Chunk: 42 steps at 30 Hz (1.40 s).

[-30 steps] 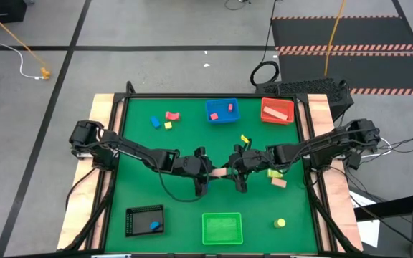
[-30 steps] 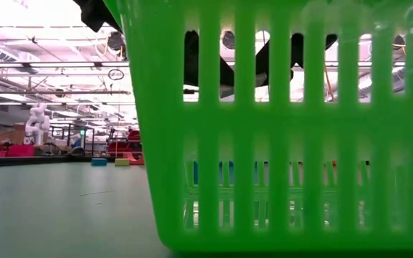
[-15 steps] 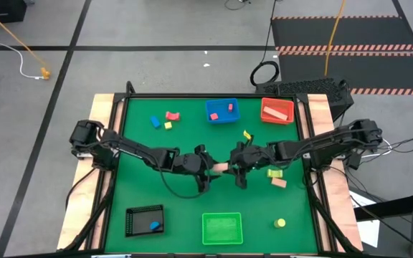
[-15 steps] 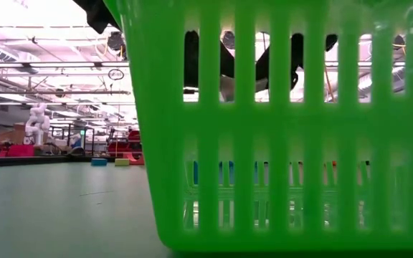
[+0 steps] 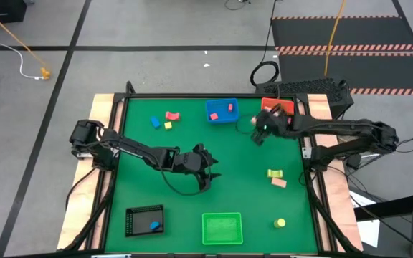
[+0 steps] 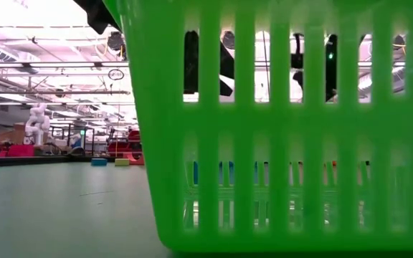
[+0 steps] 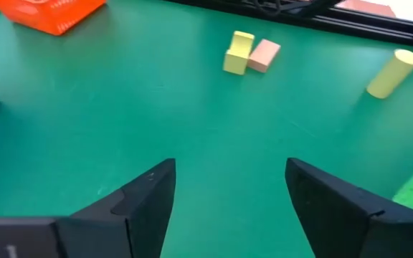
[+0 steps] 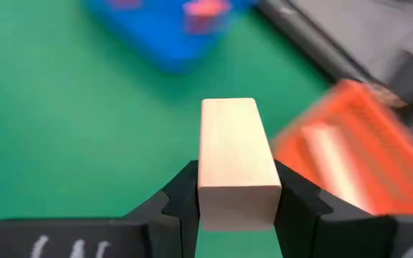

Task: Sort & place blocks by color
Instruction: Put the brown block into the orange bin, then put the blue block into the black bin

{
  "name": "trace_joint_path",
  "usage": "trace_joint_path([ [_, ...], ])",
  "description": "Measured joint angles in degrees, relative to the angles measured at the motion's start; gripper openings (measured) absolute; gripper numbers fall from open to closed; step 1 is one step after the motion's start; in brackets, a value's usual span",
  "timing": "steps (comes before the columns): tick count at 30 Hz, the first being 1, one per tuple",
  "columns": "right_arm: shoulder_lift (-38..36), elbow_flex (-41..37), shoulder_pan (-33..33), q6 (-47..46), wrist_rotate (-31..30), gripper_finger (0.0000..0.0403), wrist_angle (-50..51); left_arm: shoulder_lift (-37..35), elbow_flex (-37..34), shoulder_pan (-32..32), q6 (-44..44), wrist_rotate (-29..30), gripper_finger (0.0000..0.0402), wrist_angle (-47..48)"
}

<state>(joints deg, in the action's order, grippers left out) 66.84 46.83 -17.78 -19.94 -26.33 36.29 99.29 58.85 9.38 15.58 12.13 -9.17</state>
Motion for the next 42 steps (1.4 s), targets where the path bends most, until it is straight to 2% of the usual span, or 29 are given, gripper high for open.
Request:
trace_joint_path([
  [5, 0.03, -0.02, -8.89, 0.25, -3.72, 0.0114, -0.1, 0.0, 0.0, -0.1, 0.11, 0.18, 0.0247, -0.04],
  [11, 1.21, -0.02, -16.5, -2.08, -3.44, 0.0117, 0.85, 0.0, 0.0, -0.1, 0.3, 0.18, 0.0237, -0.04],
  [13, 1.74, -0.02, -18.07, -2.15, -3.08, 0.014, 1.33, 0.0, 0.0, -0.1, 0.94, 0.21, 0.0235, -0.03],
  [17, 2.13, -0.02, -20.3, -1.96, 1.48, 0.0207, 1.28, 0.0, 0.0, -0.08, 2.17, 0.18, 0.0236, 0.11],
  [21, 2.07, -0.02, -20.79, -1.69, 2.51, 0.0254, 1.28, 0.0, 0.0, -0.08, 3.87, -0.08, 0.0237, 0.8],
  [25, 1.98, -0.02, -20.56, 0.17, 3.21, 0.0277, 1.31, 0.0, 0.0, 0.01, 5.56, -2.03, 0.0237, 4.54],
  [30, 0.49, -0.02, -19.55, 1.3, 8.26, 0.0278, 0.91, 0.0, 0.0, 0.1, 7.47, -4.49, 0.0237, 14.06],
  [35, -1.28, -0.02, -17.69, 1.16, 12.78, 0.0269, -1.85, 0.0, 0.0, -1.19, 10.14, 2.99, 0.0237, 24.82],
  [37, -1.77, -0.02, -16.68, 0.91, 15.34, 0.0267, -2.56, 0.0, 0.0, -2.33, 11.95, 3.93, 0.0237, 28.63],
  [40, -2.35, -0.02, -14.46, -0.64, 20.12, 0.0267, -4.34, 0.0, 0.0, -3.5, 12.75, 0.39, 0.0237, 31.15],
  [42, -2.54, -0.02, -12.36, -0.82, 22.67, 0.0267, -5.46, 0.0, 0.0, -3.25, 9.46, -4.13, 0.0237, 30.75],
])
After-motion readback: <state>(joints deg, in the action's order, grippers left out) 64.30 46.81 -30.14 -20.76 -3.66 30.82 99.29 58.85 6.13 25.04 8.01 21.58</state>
